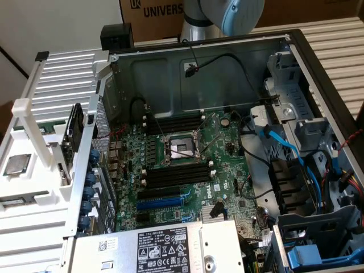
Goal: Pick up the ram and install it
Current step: 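Reach for the ram, then pick up the ram and move it above insertion slot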
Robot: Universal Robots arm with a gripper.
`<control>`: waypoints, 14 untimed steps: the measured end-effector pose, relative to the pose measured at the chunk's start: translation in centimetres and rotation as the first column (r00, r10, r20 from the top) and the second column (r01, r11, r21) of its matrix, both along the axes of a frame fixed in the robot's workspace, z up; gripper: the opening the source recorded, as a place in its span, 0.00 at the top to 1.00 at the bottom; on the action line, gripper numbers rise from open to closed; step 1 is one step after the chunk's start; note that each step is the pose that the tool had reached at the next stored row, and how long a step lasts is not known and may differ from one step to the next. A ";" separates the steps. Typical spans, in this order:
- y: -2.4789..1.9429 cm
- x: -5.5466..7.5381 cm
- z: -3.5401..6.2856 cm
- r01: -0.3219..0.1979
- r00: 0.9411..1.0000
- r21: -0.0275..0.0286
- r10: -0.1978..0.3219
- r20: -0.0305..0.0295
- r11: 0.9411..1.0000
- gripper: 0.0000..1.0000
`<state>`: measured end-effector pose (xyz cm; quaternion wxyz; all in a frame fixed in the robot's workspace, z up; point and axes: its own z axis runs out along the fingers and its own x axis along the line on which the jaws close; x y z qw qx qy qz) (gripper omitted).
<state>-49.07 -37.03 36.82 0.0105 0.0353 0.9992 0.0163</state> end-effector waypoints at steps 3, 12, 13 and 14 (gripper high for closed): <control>0.89 1.1 -0.02 0.000 1.000 -0.005 0.000 -0.001 1.000 0.90; 0.88 2.1 -0.03 0.000 1.000 -0.005 0.000 -0.003 1.000 0.90; 0.88 2.1 -0.03 0.000 1.000 -0.005 0.000 -0.003 1.000 0.90; 0.88 2.1 -0.03 0.000 1.000 -0.005 0.000 -0.003 1.000 0.90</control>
